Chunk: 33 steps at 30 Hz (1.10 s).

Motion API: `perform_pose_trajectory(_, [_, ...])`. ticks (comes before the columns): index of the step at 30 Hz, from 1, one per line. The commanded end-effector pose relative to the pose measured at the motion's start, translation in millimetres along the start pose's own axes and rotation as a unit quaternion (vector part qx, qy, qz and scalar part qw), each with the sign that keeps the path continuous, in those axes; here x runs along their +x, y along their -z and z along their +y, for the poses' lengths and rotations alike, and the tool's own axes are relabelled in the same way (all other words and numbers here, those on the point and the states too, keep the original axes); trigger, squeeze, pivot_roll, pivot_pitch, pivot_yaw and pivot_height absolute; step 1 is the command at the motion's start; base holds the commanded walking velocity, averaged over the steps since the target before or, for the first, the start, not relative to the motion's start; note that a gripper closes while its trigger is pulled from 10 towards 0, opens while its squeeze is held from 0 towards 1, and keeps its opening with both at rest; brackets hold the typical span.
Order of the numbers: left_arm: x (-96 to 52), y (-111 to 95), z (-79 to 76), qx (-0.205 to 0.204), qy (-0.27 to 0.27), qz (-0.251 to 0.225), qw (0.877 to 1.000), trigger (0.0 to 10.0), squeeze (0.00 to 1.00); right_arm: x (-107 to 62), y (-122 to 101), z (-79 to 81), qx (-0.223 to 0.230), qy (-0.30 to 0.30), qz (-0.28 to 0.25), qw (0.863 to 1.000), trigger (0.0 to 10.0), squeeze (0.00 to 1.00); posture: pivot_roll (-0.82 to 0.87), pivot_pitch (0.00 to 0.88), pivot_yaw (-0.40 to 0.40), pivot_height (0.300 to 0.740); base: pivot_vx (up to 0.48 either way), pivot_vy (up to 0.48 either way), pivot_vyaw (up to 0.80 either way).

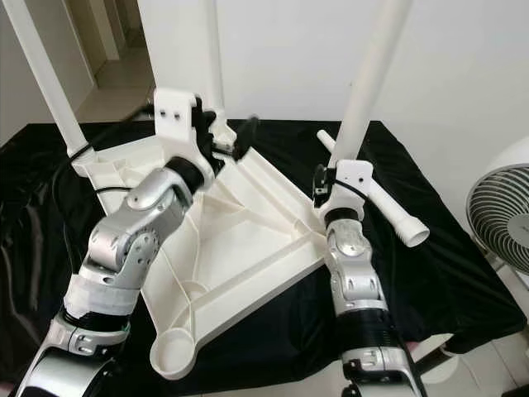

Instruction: Building children table

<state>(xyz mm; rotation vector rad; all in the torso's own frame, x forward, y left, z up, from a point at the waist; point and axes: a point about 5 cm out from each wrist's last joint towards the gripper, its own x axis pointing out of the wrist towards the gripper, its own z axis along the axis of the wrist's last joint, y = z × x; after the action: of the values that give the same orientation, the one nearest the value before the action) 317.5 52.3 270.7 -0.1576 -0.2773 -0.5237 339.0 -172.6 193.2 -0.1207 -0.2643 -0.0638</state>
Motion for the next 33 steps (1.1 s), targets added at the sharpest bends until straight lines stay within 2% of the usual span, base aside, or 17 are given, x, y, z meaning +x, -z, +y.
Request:
perform_pose_trajectory(1, [-4.0, -1, -8.6, 0.011, 0.071, 0.001, 0.997, 10.0, 0.00, -1.8, -5, -5.3, -0.006, -0.002, -0.015, 1.000, 10.0, 0.00, 0.01, 0.000, 0.004, 0.740, 0.000, 0.000, 0.00])
perform_pose_trajectory(3, [-6.0, 1, -9.2, 0.017, 0.075, 0.006, 0.997, 10.0, 0.00, -2.8, -4, -7.5, -0.007, -0.001, -0.014, 1.000, 10.0, 0.00, 0.01, 0.000, 0.005, 0.740, 0.000, 0.000, 0.00])
perform_pose_trajectory(5, [-12.6, 15, -13.0, 0.051, 0.085, 0.027, 0.995, 10.0, 0.00, -4.8, -2, -14.0, -0.009, 0.007, -0.007, 1.000, 10.0, 0.00, 0.00, 0.000, 0.003, 0.740, 0.000, 0.000, 0.00])
perform_pose_trajectory(8, [-16.2, 22, -15.5, 0.064, 0.095, 0.038, 0.993, 10.0, 0.00, -5.1, -2, -16.7, -0.009, 0.012, -0.006, 1.000, 10.0, 0.00, 0.00, 0.000, 0.003, 0.740, 0.000, 0.000, 0.00])
perform_pose_trajectory(10, [-22.8, 35, -20.1, 0.082, 0.109, 0.057, 0.989, 10.0, 0.00, -5.2, -3, -19.6, -0.007, 0.017, -0.005, 1.000, 10.0, 0.00, 0.00, 0.000, 0.003, 0.740, 0.000, 0.000, 0.00])
perform_pose_trajectory(17, [-31.0, 56, -22.2, 0.106, 0.112, 0.085, 0.984, 10.0, 0.00, -6.3, -3, -21.2, -0.009, 0.018, -0.005, 1.000, 10.0, 0.00, 0.00, 0.000, 0.004, 0.740, 0.000, 0.000, 0.00])
perform_pose_trajectory(22, [-34.3, 62, -21.6, 0.113, 0.110, 0.092, 0.983, 10.0, 0.00, -8.6, -1, -19.2, -0.008, 0.011, -0.005, 1.000, 10.0, 0.00, 0.00, 0.000, 0.003, 0.740, 0.000, 0.000, 0.00])
perform_pose_trajectory(24, [-38.0, 70, -19.8, 0.126, 0.110, 0.099, 0.981, 10.0, 0.00, -13.4, 4, -18.5, -0.007, 0.009, 0.001, 1.000, 10.0, 0.00, 0.00, 0.000, 0.003, 0.740, 0.000, 0.000, 0.00])
perform_pose_trajectory(33, [-44.6, 84, -17.7, 0.130, 0.126, 0.117, 0.976, 10.0, 0.00, -19.8, 12, -22.5, -0.009, 0.022, 0.015, 1.000, 10.0, 0.00, 0.00, 0.000, 0.009, 0.740, 0.000, 0.000, 0.00])
